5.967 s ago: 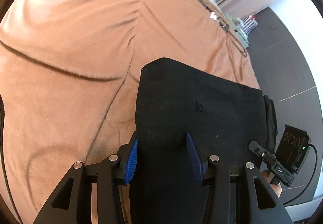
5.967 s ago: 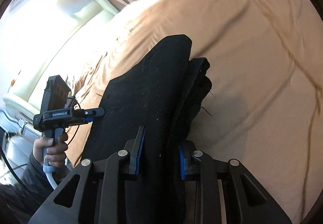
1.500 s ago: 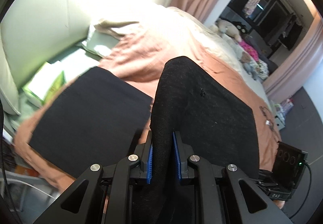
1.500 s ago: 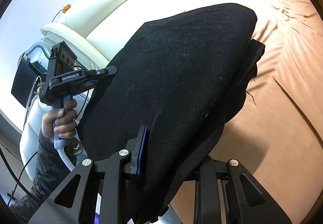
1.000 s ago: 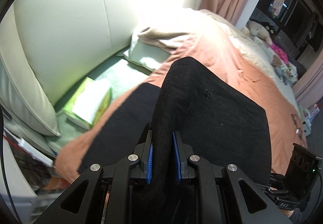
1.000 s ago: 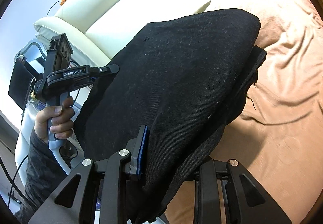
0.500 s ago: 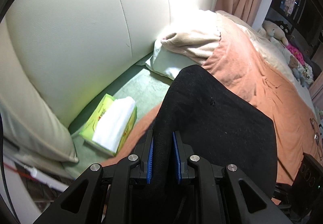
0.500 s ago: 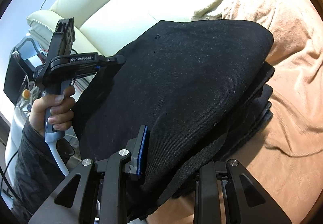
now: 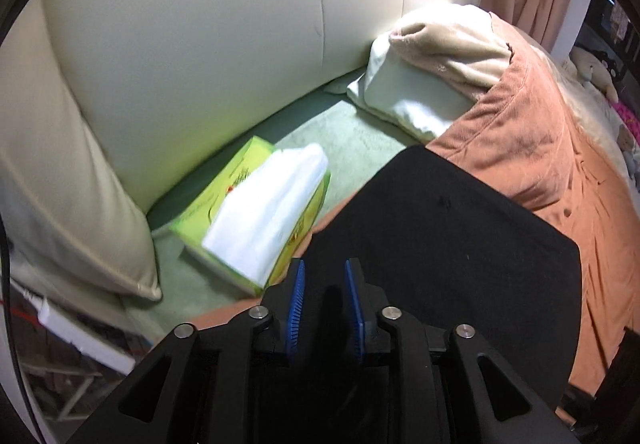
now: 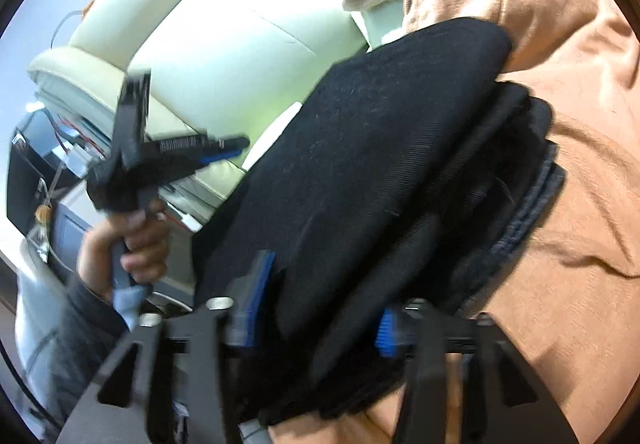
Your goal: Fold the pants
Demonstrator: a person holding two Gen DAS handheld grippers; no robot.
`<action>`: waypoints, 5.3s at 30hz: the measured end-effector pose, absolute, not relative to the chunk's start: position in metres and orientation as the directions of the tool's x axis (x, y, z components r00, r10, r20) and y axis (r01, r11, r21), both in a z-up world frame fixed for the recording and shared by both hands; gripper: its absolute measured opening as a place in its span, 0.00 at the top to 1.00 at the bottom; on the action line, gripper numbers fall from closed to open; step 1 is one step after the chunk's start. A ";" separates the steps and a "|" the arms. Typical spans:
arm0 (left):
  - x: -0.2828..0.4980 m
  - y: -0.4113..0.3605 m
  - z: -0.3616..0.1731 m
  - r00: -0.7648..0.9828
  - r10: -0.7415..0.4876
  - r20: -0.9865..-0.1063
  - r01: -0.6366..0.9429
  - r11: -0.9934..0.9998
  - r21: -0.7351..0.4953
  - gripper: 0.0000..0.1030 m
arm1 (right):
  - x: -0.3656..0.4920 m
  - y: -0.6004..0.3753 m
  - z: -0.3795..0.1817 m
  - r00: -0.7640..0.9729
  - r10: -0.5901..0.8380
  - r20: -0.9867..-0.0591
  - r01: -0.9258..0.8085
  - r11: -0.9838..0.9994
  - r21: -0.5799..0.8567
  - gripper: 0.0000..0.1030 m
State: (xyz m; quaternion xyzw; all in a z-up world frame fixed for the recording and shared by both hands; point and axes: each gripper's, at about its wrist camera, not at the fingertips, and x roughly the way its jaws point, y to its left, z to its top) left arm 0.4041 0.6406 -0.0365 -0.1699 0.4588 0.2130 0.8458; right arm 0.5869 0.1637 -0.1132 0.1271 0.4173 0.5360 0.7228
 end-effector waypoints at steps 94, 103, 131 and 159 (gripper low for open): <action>0.287 0.470 0.094 0.539 0.267 -0.799 -0.448 0.894 -0.003 0.00 | 0.474 -0.005 0.078 0.565 0.554 -0.611 -0.757 0.643 -0.117 0.00; 0.250 0.429 0.152 0.631 0.272 -0.727 -0.426 0.904 -0.032 0.00 | 0.413 -0.051 0.132 0.617 0.551 -0.563 -0.724 0.678 -0.130 0.00; 0.159 0.221 0.174 0.791 0.121 -0.599 -0.156 0.988 -0.007 0.01 | 0.248 -0.231 0.160 0.709 0.523 -0.474 -0.620 0.782 -0.064 0.00; 0.029 0.140 0.136 0.893 0.067 -0.445 -0.076 0.997 -0.002 0.00 | 0.079 -0.305 0.106 0.832 0.460 -0.309 -0.517 0.845 -0.135 0.00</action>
